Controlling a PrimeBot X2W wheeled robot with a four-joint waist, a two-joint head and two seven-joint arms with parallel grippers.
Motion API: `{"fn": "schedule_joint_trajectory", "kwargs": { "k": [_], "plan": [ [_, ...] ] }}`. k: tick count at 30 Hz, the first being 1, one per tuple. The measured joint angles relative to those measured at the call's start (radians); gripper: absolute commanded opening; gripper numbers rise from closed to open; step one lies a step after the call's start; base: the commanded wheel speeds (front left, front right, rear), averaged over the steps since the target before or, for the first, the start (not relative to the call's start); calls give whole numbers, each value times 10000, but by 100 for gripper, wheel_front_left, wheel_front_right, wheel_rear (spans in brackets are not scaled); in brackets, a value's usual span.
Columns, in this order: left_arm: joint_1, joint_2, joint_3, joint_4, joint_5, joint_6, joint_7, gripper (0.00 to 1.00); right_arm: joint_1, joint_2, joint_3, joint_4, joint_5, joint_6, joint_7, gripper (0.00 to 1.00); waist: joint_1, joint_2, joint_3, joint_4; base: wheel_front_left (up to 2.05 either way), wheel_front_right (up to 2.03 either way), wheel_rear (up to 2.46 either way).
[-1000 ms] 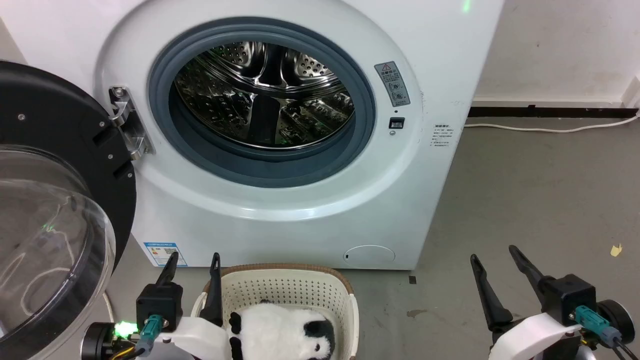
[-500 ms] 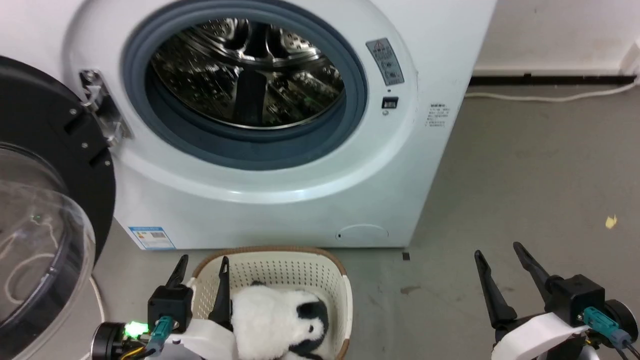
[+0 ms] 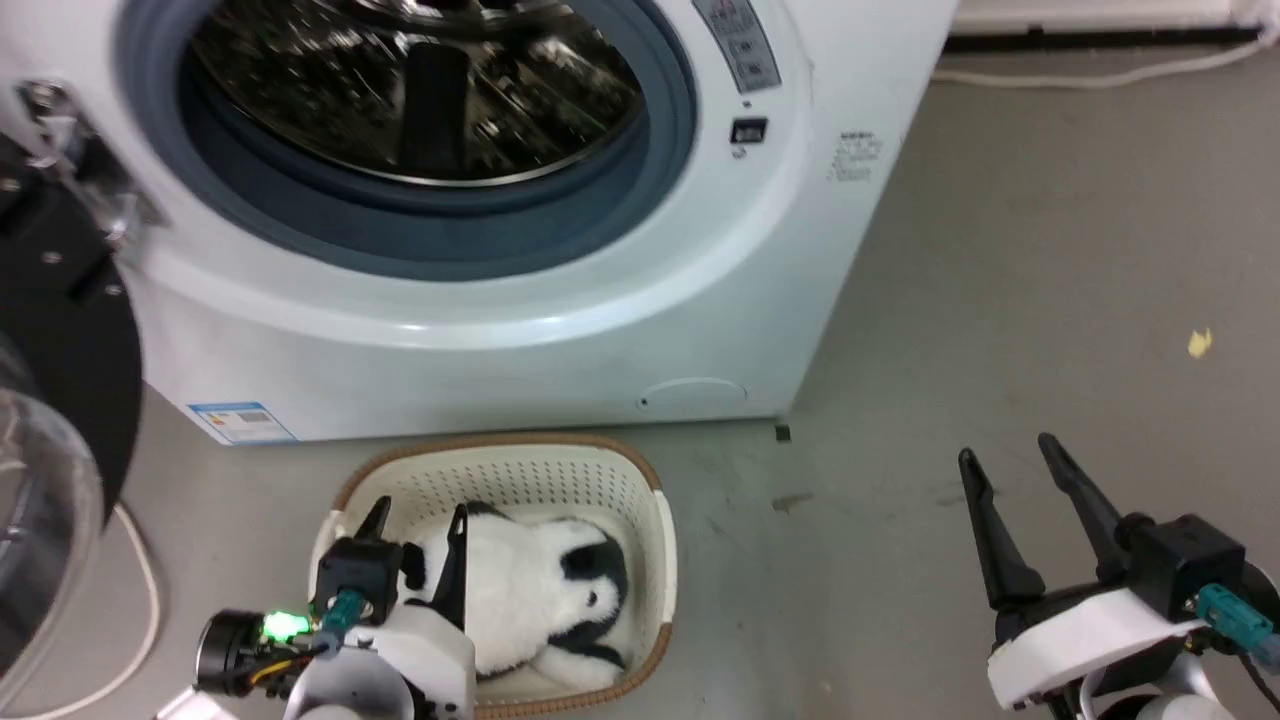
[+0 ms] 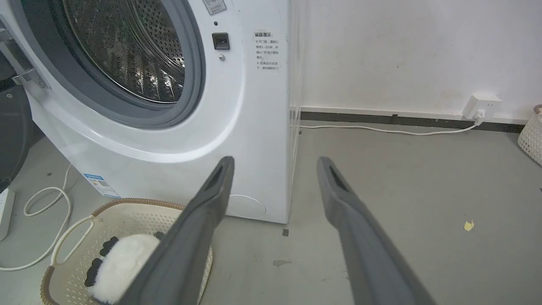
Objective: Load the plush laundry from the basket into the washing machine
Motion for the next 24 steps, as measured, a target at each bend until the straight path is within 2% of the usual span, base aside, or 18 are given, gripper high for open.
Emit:
{"fn": "schedule_joint_trajectory", "kwargs": {
  "k": [16, 24],
  "plan": [
    [-1335, 635, -276, 2010, -165, -188, -255, 100, -371, 0, 79, -50, 568, 0, -313, 100, 0, 0, 1424, -634, 0, 0, 0],
    [-1940, 951, -550, 3388, -349, -343, -59, 100, -557, 0, 138, -86, 796, 0, -474, 100, -1, 0, 2046, -883, 0, 0, 0]
  ]
}}
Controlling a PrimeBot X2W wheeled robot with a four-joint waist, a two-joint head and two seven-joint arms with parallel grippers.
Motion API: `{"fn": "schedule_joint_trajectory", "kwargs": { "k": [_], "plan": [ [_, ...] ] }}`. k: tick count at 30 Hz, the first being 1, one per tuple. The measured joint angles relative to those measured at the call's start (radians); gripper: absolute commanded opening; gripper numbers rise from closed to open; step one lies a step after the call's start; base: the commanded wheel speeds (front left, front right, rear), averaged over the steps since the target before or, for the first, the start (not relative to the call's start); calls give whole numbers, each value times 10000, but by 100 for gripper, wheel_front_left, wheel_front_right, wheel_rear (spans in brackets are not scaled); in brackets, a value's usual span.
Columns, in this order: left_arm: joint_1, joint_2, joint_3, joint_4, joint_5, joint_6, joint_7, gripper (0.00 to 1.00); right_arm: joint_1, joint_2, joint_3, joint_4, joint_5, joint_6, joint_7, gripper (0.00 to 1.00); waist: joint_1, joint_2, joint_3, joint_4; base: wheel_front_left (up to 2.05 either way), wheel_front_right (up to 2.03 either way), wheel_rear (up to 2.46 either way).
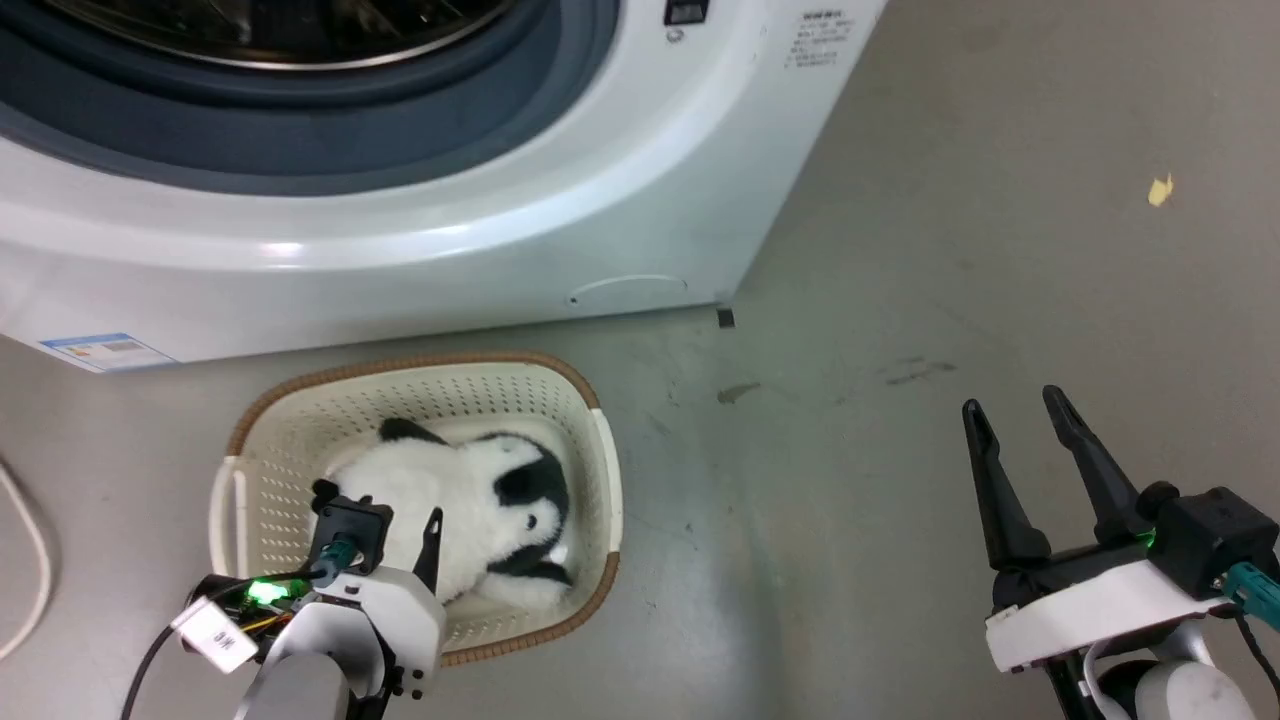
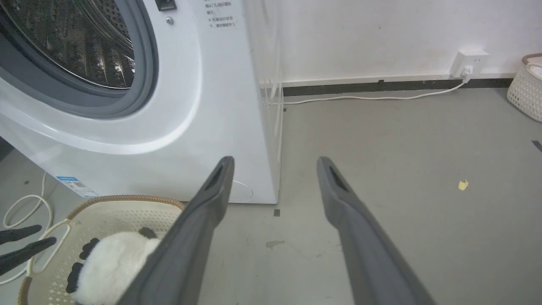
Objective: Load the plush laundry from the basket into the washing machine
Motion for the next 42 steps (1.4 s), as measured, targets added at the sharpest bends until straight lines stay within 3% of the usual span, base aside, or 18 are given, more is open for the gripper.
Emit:
{"fn": "schedule_joint_trajectory", "kwargs": {
  "k": [7, 22, 38, 42],
  "plan": [
    [-654, 174, -265, 951, -295, -94, 401, 100, -189, 0, 92, -48, 251, 0, -151, 100, 0, 0, 617, -214, 0, 0, 0],
    [-2465, 1114, -1298, 2504, -872, -265, 1014, 100, -725, 0, 178, -217, 830, 0, -447, 100, 0, 0, 2166, -759, 0, 0, 0],
    [-4569, 1641, -2671, 4288, -558, -253, 2512, 100, -830, 0, 201, -527, 1183, 0, -775, 100, -1, 0, 3769, -1074, 0, 0, 0],
    [-5168, 1772, -2968, 4784, -527, -54, 2746, 100, -816, 0, 173, -600, 1308, 0, -867, 100, -1, 0, 4261, -1177, 0, 0, 0]
  ]
}}
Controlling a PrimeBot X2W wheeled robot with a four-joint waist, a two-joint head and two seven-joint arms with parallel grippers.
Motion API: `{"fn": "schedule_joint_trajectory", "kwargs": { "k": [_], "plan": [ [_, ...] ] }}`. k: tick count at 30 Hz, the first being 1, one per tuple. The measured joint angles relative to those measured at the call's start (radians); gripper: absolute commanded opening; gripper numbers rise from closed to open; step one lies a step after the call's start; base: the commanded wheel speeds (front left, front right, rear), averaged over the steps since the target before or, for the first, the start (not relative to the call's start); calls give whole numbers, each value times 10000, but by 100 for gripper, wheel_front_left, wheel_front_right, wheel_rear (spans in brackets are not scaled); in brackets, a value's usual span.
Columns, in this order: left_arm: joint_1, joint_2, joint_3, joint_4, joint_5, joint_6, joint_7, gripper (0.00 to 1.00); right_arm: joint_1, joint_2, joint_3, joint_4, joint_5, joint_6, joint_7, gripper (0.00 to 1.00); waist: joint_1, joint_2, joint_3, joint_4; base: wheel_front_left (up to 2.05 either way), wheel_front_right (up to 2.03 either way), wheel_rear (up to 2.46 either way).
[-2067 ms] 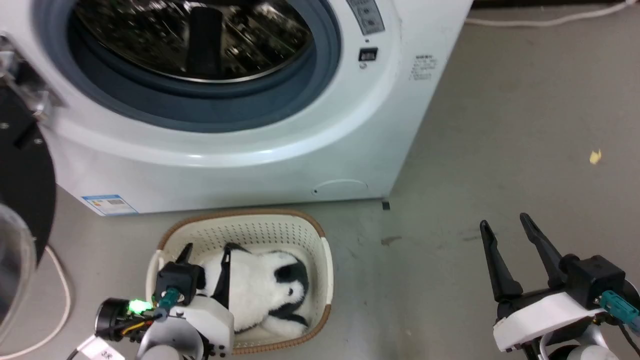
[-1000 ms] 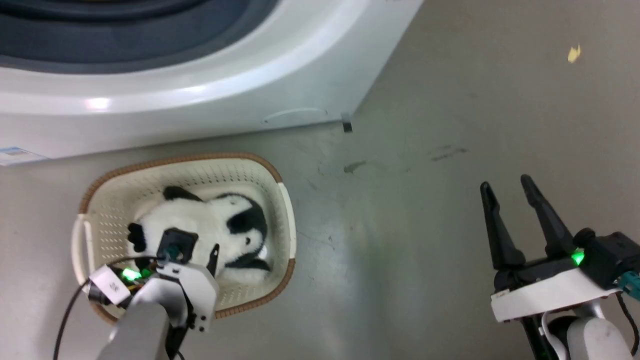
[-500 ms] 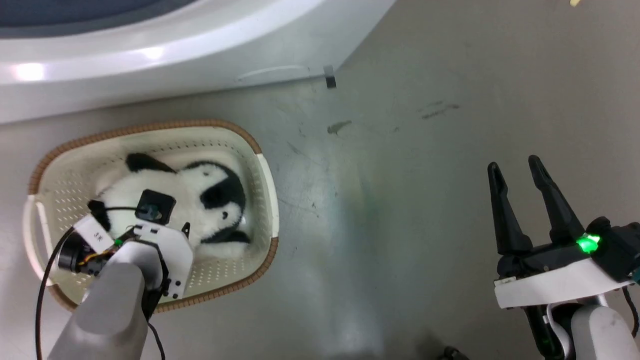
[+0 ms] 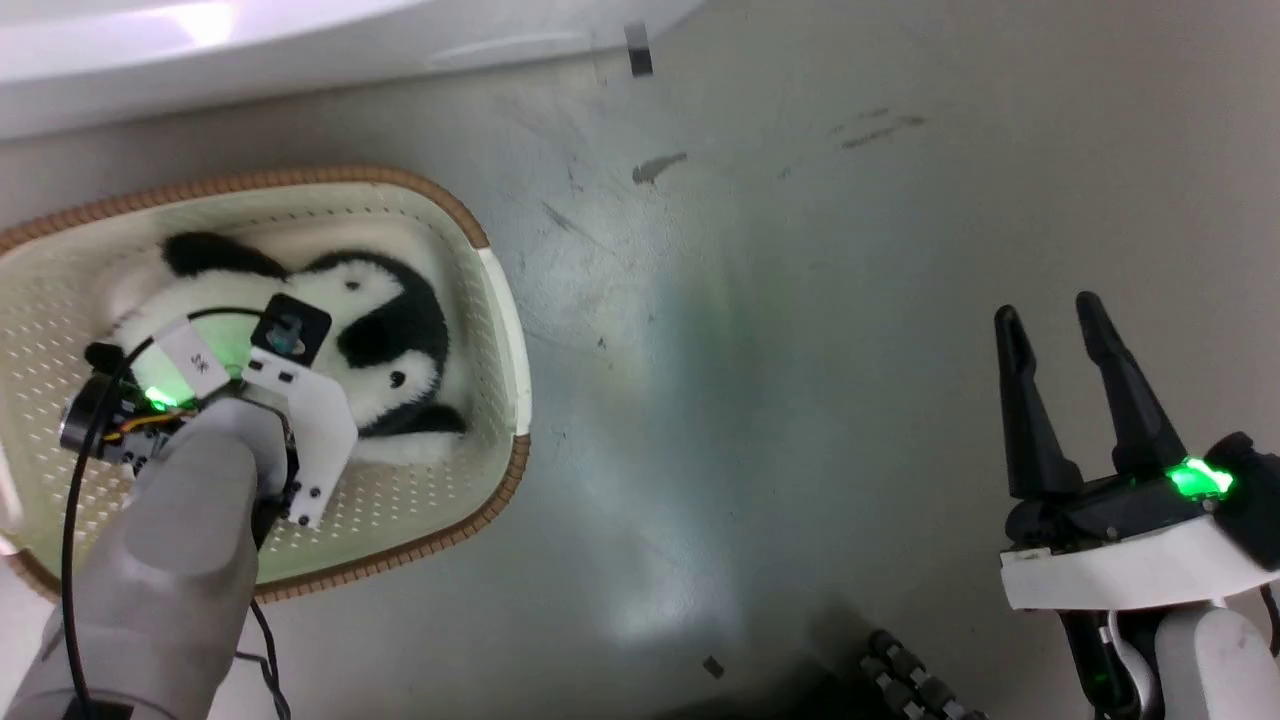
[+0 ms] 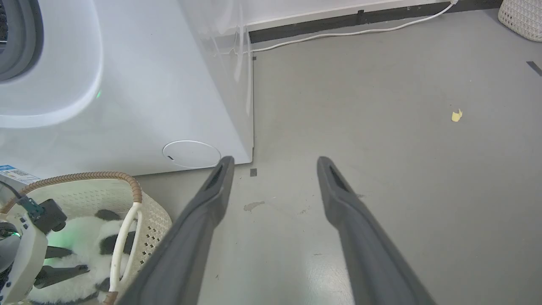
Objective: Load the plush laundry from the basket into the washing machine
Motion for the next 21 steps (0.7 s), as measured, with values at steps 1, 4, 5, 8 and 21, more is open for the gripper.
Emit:
{"fn": "schedule_joint_trajectory", "kwargs": {
  "k": [1, 4, 5, 8, 21],
  "plan": [
    [-194, 8, -90, 186, -2, 65, 71, 100, 0, 0, -4, -44, 81, 0, -81, 100, 0, 0, 195, -42, 0, 0, 0],
    [-458, 27, -207, 472, -104, 86, 184, 100, 0, 0, -29, -115, 196, 0, -115, 100, 0, 0, 480, -110, 0, 0, 0],
    [-458, 27, -207, 472, -104, 86, 184, 100, 0, 0, -29, -115, 196, 0, -115, 100, 0, 0, 480, -110, 0, 0, 0],
    [-860, 31, -194, 834, -430, 151, 240, 29, -1, 0, -71, -178, 291, 0, -205, 100, -1, 0, 864, -182, 0, 0, 0],
    [-1377, 328, -142, 2194, -1411, 328, -890, 0, -816, 0, 36, 337, 506, 0, -468, 100, -1, 0, 1116, -837, 0, 0, 0]
  ]
}}
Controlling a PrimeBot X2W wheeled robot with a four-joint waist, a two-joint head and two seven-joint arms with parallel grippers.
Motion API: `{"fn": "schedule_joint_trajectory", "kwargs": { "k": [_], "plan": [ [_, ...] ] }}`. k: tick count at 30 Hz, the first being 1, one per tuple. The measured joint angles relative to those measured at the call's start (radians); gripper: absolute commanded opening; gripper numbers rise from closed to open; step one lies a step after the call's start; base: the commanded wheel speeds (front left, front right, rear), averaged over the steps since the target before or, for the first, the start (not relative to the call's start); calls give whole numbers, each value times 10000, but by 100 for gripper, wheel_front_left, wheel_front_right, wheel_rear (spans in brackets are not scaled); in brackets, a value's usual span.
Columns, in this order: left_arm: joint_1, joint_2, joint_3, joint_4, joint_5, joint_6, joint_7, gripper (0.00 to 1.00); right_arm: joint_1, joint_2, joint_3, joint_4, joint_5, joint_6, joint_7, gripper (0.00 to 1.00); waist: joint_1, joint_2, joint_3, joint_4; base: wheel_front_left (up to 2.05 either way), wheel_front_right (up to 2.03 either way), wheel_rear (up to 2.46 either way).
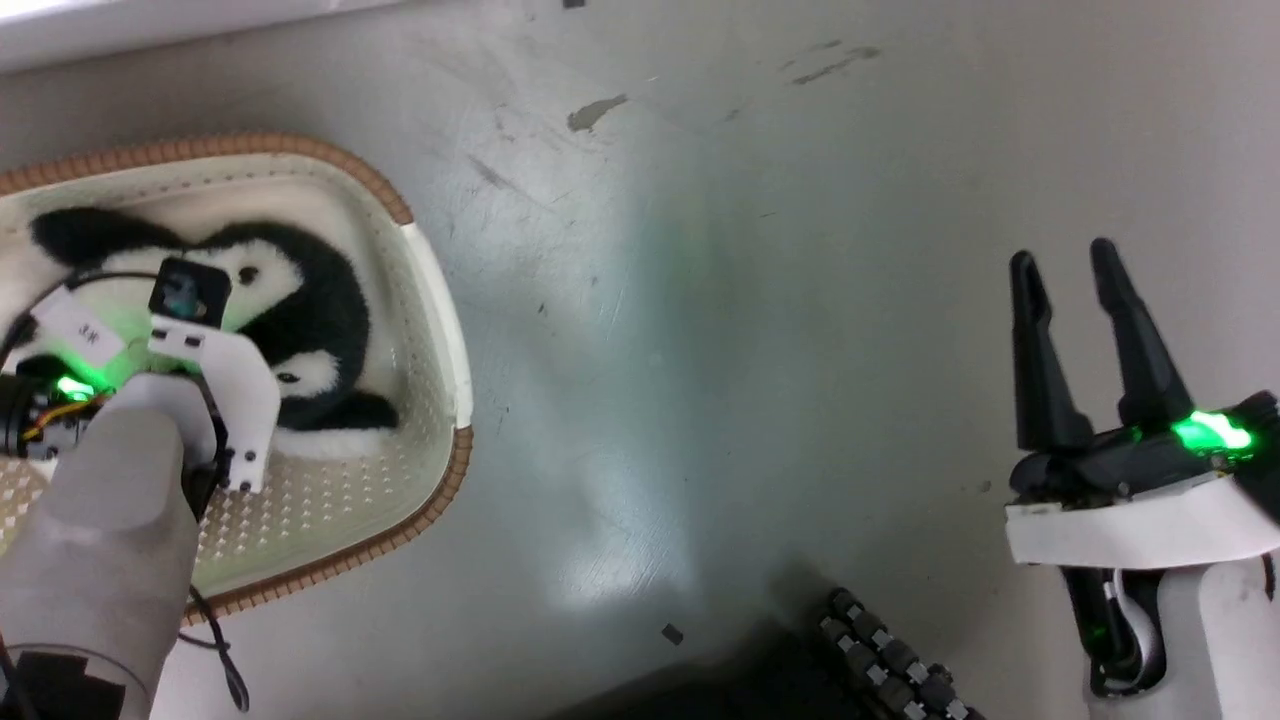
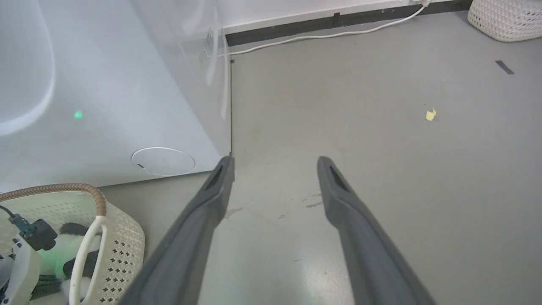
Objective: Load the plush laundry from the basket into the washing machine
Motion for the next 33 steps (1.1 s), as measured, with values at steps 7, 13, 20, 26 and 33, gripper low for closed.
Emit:
{"fn": "schedule_joint_trajectory", "kwargs": {
  "k": [7, 13, 20, 26, 33],
  "plan": [
    [767, -495, -36, 217, -221, 290, -1473, 0, 25, -2, -324, 295, -437, 0, -42, 100, 2, 0, -1145, 66, 0, 0, 0],
    [1851, -1246, 190, 232, -723, 150, -2656, 0, 379, 2, -514, 489, -782, 0, -42, 100, 1, -1, -2772, 476, 0, 0, 0],
    [2994, -1816, 286, 17, -1064, 8, -3703, 0, 916, 0, -654, 713, -1273, 0, -42, 100, 0, -1, -4665, 1017, 0, 0, 0],
    [4126, -1862, 706, -2263, -1174, 267, -3825, 0, 1404, -2, -763, 757, -1461, 0, -42, 100, -1, 0, -6033, 1532, 0, 0, 0],
    [5755, -1685, 1220, -6109, -629, 564, -3896, 0, 1788, 0, -823, 767, -1526, 0, -42, 100, -2, -1, -7082, 2045, 0, 0, 0]
  ]
}}
